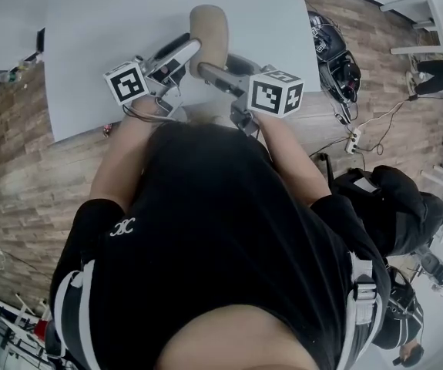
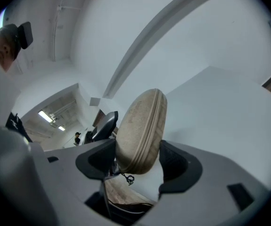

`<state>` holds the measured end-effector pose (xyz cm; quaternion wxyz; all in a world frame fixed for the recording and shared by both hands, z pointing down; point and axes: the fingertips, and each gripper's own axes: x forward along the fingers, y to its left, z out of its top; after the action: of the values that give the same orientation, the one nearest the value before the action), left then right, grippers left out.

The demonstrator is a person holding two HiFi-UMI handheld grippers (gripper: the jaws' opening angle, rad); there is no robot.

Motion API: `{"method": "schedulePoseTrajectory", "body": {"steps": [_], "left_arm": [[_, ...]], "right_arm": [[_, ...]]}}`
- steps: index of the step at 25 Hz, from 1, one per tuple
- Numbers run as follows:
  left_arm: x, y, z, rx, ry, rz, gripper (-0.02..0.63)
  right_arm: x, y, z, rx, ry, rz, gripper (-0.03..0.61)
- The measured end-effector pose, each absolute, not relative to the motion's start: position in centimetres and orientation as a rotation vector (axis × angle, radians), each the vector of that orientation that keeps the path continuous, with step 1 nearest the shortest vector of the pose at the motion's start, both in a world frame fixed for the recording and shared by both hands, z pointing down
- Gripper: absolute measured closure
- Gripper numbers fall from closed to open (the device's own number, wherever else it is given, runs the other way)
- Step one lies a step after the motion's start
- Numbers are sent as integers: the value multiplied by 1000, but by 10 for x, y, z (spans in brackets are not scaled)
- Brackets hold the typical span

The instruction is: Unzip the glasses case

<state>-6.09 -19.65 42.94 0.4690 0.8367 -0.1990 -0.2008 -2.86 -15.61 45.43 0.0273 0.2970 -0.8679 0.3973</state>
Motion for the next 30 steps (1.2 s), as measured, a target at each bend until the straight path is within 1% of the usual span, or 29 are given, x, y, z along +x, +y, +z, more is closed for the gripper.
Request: {"method": "schedulePoseTrajectory", "body": {"steps": [2,4,5,6,7,8,11,16,20,24,25,27,30], "left_arm": [[-72,-201,440,2117,-616,-415,322],[-82,-203,455,2155,-763,-298,322],[-88,-203,468,2152,-859,-204,343],[-96,-203,483,2144,-971,-84,422],[-104,-201,499,2137,-1084,52,598],[-111,-199,513,2137,-1178,185,612],[-123,-191,532,2162,-1316,429,612],[-135,-185,544,2141,-1375,560,612],[-136,-177,550,2081,-1347,525,612],[-123,-170,547,2089,-1218,419,612],[-120,-169,546,2087,-1181,385,611],[-117,-167,544,2076,-1146,352,611],[-112,-164,549,2067,-1139,363,612]], "right_arm": [[-17,-163,466,1017,-2607,1149,279],[-6,-167,482,1093,-2504,1002,279],[0,-168,491,1115,-2444,916,279],[5,-168,500,1126,-2384,833,279],[8,-168,509,1128,-2330,762,279],[10,-168,517,1124,-2285,712,282],[10,-168,535,1111,-2203,644,288],[6,-174,559,1092,-2104,571,288],[6,-185,579,1059,-2032,521,288],[-3,-169,617,977,-1998,723,288],[-2,-172,622,988,-1993,707,287],[2,-183,623,1037,-2013,634,287],[2,-182,617,1056,-2094,703,285]]}}
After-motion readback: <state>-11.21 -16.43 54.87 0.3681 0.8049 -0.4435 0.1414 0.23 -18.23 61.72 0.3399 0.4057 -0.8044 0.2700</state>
